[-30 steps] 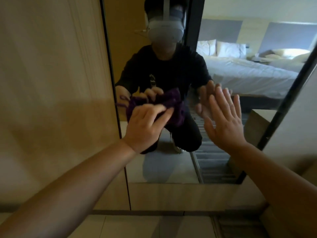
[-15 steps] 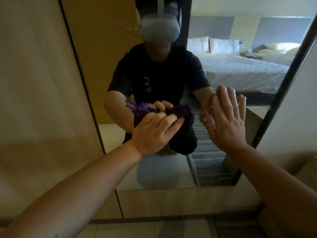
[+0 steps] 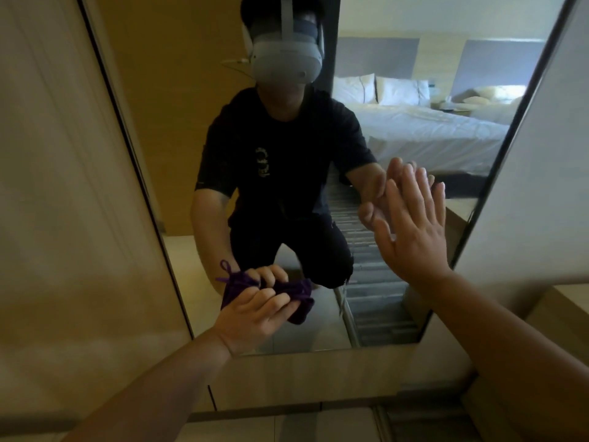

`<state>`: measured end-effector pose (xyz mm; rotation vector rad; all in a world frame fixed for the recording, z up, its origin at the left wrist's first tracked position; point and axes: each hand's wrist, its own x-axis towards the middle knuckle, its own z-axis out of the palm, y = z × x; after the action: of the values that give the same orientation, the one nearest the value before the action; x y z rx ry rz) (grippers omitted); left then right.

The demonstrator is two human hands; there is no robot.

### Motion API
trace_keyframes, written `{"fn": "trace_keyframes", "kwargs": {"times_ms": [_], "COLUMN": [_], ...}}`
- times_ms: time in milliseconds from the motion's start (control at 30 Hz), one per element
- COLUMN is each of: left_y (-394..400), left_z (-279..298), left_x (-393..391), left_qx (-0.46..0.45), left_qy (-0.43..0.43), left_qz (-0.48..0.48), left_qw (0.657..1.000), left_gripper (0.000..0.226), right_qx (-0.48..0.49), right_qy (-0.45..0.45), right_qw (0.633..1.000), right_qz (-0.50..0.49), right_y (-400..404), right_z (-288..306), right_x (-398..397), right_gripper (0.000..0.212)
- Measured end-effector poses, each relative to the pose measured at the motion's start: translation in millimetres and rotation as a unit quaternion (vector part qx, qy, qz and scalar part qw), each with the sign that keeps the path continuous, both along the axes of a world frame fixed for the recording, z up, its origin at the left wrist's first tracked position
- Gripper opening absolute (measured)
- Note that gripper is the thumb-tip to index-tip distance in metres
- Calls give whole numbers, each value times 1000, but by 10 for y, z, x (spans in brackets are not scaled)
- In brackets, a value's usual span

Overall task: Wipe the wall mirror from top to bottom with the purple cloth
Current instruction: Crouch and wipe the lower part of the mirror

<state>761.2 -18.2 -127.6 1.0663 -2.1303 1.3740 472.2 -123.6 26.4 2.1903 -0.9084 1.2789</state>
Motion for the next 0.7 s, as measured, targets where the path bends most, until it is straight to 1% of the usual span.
{"fn": "trace_keyframes", "kwargs": {"times_ms": [100,167,233,267,367,433,467,500,567,633,700], "left_y": [54,36,-24,-71,-292,-485,-573,-642,-721,-723,-703], "left_z": [232,642,1263,1622,2641,3090,3208,3246,3129,2820,2368], "left_x": [-108,-235,-434,-539,-792,-914,-965,-1009,-1069,-1107,-1126], "left_qx": [48,36,-17,-55,-176,-206,-208,-208,-214,-212,-191], "left_qy": [37,88,142,155,136,119,111,101,87,77,65], "left_qz": [-23,-39,-51,-59,-67,-55,-41,-22,3,-4,-13], "left_qw": [998,995,988,985,973,970,971,973,973,974,979], "left_gripper": [35,34,32,32,30,28,28,29,29,28,29], "right_qx": [26,55,83,87,76,64,61,58,43,27,11], "right_qy": [-5,-2,14,22,32,34,33,30,19,7,-3], "right_qw": [999,995,990,989,990,990,990,991,993,995,997], "right_qz": [-38,-80,-111,-118,-118,-118,-119,-119,-108,-96,-82], "right_y": [-32,-93,-159,-185,-240,-276,-294,-312,-346,-367,-384], "right_z": [31,43,49,45,30,3,-10,-16,-25,-49,-73], "right_x": [-224,-331,-372,-373,-371,-385,-393,-397,-400,-399,-393], "right_gripper": [66,66,66,65,68,69,69,69,68,66,65]}}
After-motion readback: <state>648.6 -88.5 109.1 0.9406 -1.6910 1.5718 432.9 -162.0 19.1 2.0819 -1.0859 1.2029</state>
